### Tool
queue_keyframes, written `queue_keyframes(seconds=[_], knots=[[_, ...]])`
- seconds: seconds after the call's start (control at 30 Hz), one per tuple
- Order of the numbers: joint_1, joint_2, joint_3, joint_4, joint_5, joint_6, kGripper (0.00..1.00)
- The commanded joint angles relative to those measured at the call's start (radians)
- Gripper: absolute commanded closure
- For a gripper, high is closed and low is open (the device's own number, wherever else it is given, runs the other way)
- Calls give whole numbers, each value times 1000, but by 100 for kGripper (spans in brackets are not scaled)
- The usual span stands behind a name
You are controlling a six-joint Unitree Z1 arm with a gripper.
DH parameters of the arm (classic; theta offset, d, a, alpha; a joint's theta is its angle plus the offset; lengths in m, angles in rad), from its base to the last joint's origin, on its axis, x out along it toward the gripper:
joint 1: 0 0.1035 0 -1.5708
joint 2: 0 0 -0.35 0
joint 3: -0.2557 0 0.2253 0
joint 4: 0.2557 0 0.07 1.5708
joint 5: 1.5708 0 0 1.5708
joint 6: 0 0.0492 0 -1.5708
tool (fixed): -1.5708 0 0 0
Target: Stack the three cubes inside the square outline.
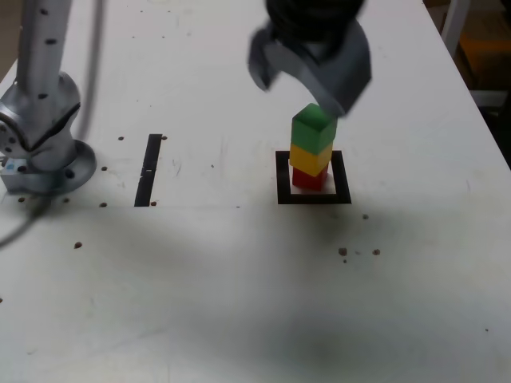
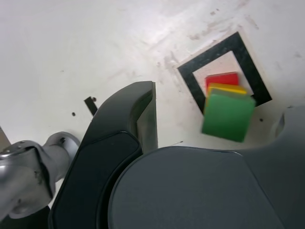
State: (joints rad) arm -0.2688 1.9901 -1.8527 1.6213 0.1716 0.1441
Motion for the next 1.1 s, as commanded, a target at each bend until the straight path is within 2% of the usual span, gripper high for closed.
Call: queue_keyframes(seconds=[0.0, 0.13, 0.23, 0.33, 0.43, 0.53, 0.63, 0.73, 0.8, 0.9, 1.07], knots=[[2, -74, 26, 16, -7, 0, 0], [30, -303, 258, 13, -54, -4, 0], [61, -386, 388, 1, -57, -30, 0], [93, -440, 548, -56, -73, -74, 0], [103, -461, 673, -162, -113, -106, 0], [102, -478, 792, -318, -184, -131, 0], [102, -485, 856, -408, -245, -159, 0], [102, -461, 919, -459, -321, -223, 0], [102, -440, 945, -471, -353, -260, 0], [102, -414, 966, -476, -379, -293, 0], [102, -404, 991, -492, -396, -303, 0]])
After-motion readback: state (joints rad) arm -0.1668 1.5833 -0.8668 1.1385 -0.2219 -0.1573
